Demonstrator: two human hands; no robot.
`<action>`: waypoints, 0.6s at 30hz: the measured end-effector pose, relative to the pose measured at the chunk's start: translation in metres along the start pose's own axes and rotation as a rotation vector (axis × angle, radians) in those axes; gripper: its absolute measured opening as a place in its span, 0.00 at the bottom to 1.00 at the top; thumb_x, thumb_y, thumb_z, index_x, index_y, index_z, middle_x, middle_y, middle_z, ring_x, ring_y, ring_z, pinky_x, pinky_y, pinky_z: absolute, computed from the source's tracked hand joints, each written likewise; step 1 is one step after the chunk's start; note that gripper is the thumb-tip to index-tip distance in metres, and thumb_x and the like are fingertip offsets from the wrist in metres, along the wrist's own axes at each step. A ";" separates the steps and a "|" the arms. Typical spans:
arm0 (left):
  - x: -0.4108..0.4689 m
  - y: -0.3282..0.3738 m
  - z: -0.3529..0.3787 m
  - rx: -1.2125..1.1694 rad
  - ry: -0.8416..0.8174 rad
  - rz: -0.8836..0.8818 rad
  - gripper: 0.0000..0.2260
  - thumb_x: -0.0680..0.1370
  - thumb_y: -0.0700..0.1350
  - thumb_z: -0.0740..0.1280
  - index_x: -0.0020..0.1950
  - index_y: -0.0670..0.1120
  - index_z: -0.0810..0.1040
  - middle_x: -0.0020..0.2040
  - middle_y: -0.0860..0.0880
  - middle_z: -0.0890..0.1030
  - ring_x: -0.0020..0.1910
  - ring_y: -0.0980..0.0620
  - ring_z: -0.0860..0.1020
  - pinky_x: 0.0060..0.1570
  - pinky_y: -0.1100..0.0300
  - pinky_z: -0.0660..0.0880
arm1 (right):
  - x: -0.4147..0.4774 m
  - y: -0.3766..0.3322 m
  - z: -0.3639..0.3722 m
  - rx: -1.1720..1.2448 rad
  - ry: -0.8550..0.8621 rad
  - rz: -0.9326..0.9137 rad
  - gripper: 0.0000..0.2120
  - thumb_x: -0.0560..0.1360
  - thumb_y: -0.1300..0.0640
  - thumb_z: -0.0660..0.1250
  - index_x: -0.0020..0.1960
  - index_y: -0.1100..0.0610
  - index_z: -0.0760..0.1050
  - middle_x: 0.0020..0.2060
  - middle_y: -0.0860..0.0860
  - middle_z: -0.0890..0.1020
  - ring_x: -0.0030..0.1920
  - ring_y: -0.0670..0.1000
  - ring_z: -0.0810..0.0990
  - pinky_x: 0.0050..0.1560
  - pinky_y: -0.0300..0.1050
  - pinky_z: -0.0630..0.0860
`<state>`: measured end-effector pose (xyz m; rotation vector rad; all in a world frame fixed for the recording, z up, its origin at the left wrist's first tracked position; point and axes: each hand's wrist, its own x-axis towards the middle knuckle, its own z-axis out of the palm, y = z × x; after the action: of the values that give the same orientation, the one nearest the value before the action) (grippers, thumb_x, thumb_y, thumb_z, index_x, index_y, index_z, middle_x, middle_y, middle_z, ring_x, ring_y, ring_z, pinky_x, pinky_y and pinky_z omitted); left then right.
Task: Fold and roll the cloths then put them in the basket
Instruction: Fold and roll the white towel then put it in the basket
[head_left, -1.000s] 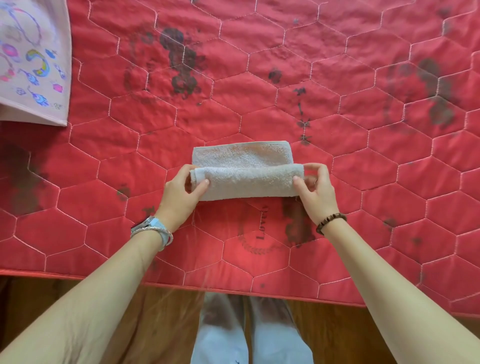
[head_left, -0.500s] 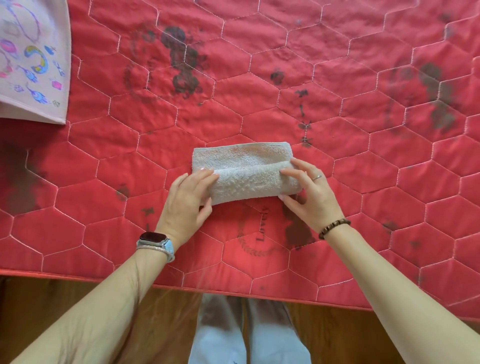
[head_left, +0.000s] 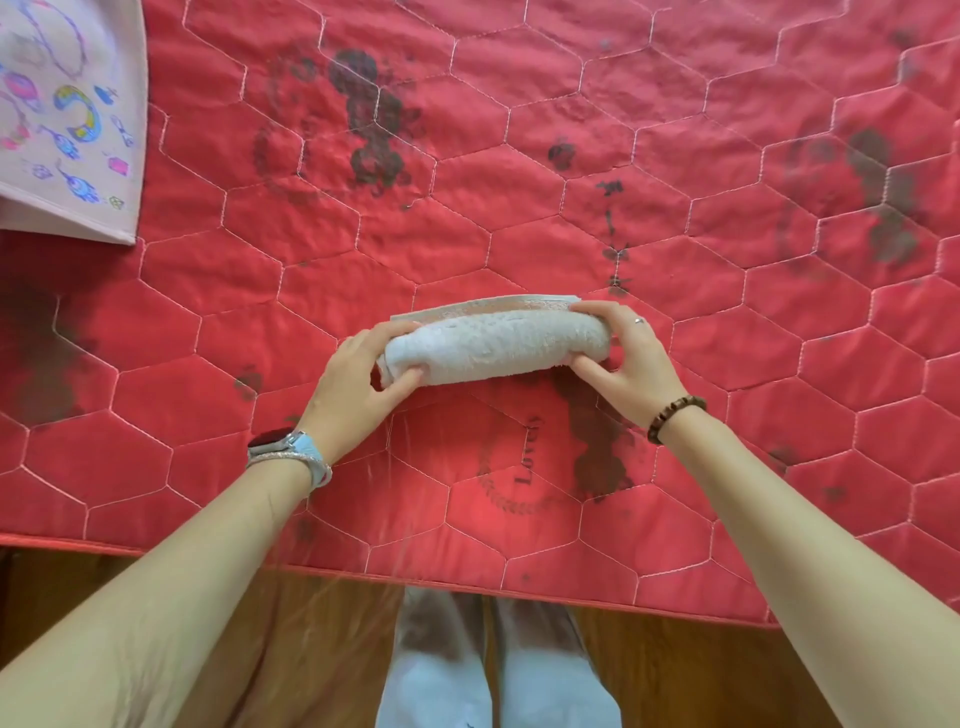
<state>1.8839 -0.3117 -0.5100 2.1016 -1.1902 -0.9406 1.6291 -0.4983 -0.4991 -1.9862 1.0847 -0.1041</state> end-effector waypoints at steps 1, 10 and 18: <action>0.002 0.001 0.001 -0.065 -0.005 -0.060 0.16 0.74 0.59 0.63 0.62 0.65 0.71 0.53 0.59 0.78 0.54 0.54 0.74 0.55 0.58 0.69 | 0.002 -0.001 0.000 0.018 -0.012 0.043 0.20 0.72 0.55 0.71 0.63 0.47 0.73 0.58 0.44 0.77 0.59 0.49 0.72 0.60 0.43 0.71; 0.033 0.025 0.008 -0.298 0.133 -0.537 0.20 0.77 0.61 0.65 0.47 0.44 0.72 0.54 0.47 0.69 0.49 0.49 0.76 0.47 0.57 0.78 | 0.021 -0.017 0.008 0.119 0.034 0.327 0.16 0.76 0.44 0.68 0.57 0.54 0.75 0.56 0.54 0.69 0.47 0.43 0.74 0.55 0.42 0.75; 0.040 0.036 0.002 -0.876 0.153 -0.727 0.13 0.78 0.48 0.70 0.58 0.43 0.75 0.57 0.44 0.81 0.54 0.50 0.81 0.54 0.53 0.81 | 0.018 -0.023 0.004 0.420 0.068 0.426 0.15 0.73 0.40 0.71 0.51 0.50 0.79 0.49 0.47 0.83 0.50 0.45 0.81 0.56 0.49 0.80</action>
<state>1.8787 -0.3641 -0.4971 1.7696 0.1517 -1.2610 1.6572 -0.5021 -0.4907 -1.3610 1.3799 -0.1580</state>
